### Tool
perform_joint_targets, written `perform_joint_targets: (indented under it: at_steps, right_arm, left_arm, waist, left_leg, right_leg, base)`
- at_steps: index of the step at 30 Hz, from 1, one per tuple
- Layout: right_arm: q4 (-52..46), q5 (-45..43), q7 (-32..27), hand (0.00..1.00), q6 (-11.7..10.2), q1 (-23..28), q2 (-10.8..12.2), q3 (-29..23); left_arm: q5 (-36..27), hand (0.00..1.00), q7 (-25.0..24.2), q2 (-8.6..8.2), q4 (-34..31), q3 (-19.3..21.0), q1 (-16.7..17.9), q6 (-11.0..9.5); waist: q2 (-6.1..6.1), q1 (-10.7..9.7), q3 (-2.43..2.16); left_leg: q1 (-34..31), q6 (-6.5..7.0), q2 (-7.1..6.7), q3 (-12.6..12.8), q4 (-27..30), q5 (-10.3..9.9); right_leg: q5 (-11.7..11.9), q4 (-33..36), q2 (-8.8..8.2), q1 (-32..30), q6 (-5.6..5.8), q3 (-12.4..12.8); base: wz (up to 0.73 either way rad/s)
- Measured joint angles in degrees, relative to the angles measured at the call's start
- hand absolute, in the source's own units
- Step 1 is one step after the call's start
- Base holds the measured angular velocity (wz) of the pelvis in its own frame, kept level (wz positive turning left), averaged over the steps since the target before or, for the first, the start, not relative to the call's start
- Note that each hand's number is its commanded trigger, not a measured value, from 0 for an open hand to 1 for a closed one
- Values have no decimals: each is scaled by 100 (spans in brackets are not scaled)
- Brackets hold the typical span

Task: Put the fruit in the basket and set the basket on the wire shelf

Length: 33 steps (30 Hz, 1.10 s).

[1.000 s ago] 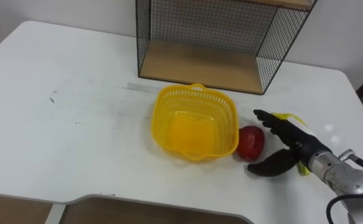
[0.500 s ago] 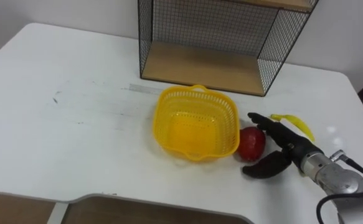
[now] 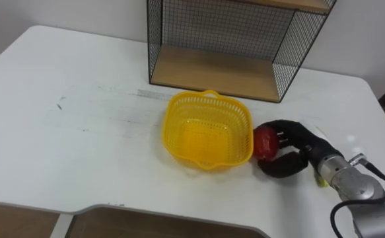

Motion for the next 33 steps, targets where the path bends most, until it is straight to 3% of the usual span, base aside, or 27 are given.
perform_joint_targets:
  at_steps: [12, 19, 27, 33]
  right_arm:
    - [7, -18, 21, 100, -2, 0, 79, -2]
    - [41, 395, 118, 100, 58, 16, 77, -71]
    - [270, 960, -4, 100, 28, 20, 77, -114]
    - [393, 1246, -84, 100, -38, 19, 77, -115]
  left_arm:
    - [3, 0, -13, -13, -3, 14, 3, 0]
    - [4, 0, 19, -68, 55, 22, 22, -2]
    - [-2, 0, 27, -69, 113, 25, 21, -9]
    - [-9, 0, 96, -52, 103, 28, 26, -15]
  waist:
    - [4, -15, -8]
    - [80, -46, -63]
    - [102, -87, -53]
    - [35, -172, -53]
  left_leg:
    - [-24, -1, 0, -8, 10, -2]
    - [-14, -2, -1, -6, 1, -1]
    - [7, -1, -3, -6, 0, -2]
    - [-26, 0, -16, -18, 1, -1]
  right_leg:
    - [1, -6, 3, -7, 0, -2]
    - [1, -4, 4, -10, 0, -2]
    - [1, 2, -1, 6, 0, -1]
    - [-4, -28, -11, -3, 8, -8]
  base:
    - [0]
    - [0]
    - [0]
    - [1]
